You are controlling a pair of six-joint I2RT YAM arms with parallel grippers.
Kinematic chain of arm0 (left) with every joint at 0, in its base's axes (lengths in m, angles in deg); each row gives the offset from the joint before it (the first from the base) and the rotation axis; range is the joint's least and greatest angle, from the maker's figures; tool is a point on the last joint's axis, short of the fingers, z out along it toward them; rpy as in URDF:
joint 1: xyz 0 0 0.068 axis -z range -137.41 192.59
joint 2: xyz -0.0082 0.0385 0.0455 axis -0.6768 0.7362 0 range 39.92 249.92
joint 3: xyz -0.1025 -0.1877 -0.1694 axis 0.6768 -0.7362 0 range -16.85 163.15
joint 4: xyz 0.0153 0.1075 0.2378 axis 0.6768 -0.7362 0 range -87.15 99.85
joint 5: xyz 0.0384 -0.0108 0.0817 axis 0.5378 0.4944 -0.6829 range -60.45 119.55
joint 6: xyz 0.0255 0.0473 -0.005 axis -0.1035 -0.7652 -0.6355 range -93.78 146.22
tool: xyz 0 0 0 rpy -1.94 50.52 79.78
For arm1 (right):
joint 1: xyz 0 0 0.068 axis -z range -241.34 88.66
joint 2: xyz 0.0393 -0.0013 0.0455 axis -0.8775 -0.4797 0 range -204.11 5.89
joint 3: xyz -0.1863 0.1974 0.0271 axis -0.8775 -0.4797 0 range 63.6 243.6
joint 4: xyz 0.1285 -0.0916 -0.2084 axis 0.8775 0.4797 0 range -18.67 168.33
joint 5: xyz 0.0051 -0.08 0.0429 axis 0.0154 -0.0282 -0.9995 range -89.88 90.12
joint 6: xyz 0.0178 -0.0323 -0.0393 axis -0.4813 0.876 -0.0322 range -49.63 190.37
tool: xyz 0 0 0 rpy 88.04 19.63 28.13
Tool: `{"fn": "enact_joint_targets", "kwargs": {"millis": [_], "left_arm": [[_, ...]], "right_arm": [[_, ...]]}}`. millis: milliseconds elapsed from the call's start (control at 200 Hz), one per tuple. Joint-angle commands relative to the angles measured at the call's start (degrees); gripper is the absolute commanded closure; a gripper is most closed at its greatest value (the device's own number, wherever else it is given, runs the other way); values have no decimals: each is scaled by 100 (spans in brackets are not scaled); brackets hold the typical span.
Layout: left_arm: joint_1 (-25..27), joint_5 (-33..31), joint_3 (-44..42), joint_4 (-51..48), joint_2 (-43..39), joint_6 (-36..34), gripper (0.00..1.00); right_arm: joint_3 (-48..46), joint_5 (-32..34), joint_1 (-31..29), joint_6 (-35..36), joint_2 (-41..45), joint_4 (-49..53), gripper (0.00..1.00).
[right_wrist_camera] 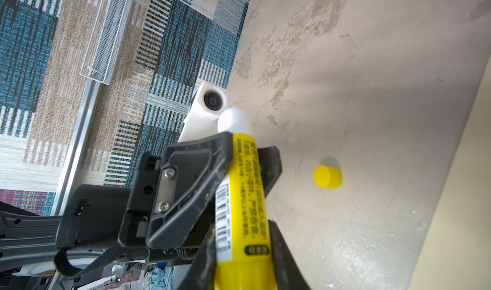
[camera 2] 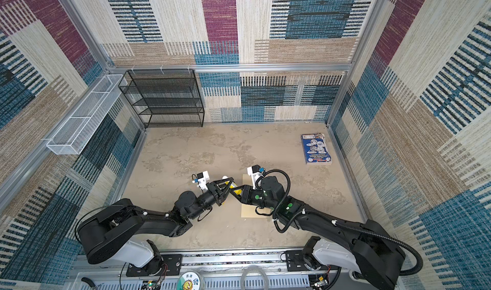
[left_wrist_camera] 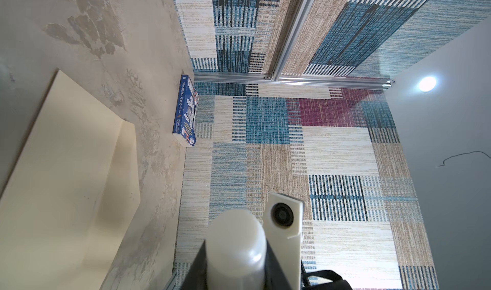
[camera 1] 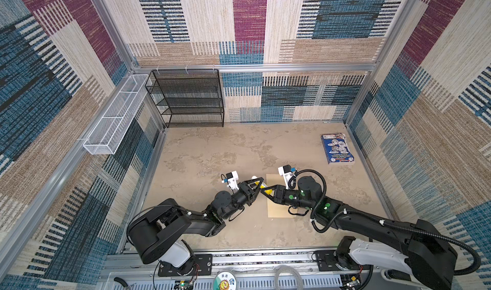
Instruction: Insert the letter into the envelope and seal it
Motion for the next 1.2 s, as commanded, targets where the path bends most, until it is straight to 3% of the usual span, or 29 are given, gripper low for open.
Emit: {"fn": "enact_joint_targets", "kwargs": {"millis": [0,75,275,466,656,761,926,1087,1192], "left_arm": [[4,44,-71,-421,-84,-194,49],[-11,-30,-137,-896,-472,-343,42],[-65,-329,-17,-3409,-2076,-1014,30],[-256,-351,193,-5404,-3248,-1621,27],[-279,-375,1281,-7864,-3707,-3416,29],[-281,-191,1705,-8359,-3456,-4144,29],[-199,236,2105,-8533,-2680,-4559,51],[126,315,2384,-8309,-2008,-4849,77],[355,261,2551,-8231,-1580,-4946,87]], "right_arm": [[332,340,23,422,210,678,96],[552,548,45,632,379,1474,96],[1045,811,178,1145,698,3100,97],[1467,773,316,1706,581,4128,98],[2188,1038,385,2555,-139,5719,96],[2458,1118,393,2870,-560,6393,96],[2814,1496,405,3032,-979,7098,96],[2959,1460,414,3118,-1360,7300,98],[2974,1716,442,3166,-1668,7448,96]]}}
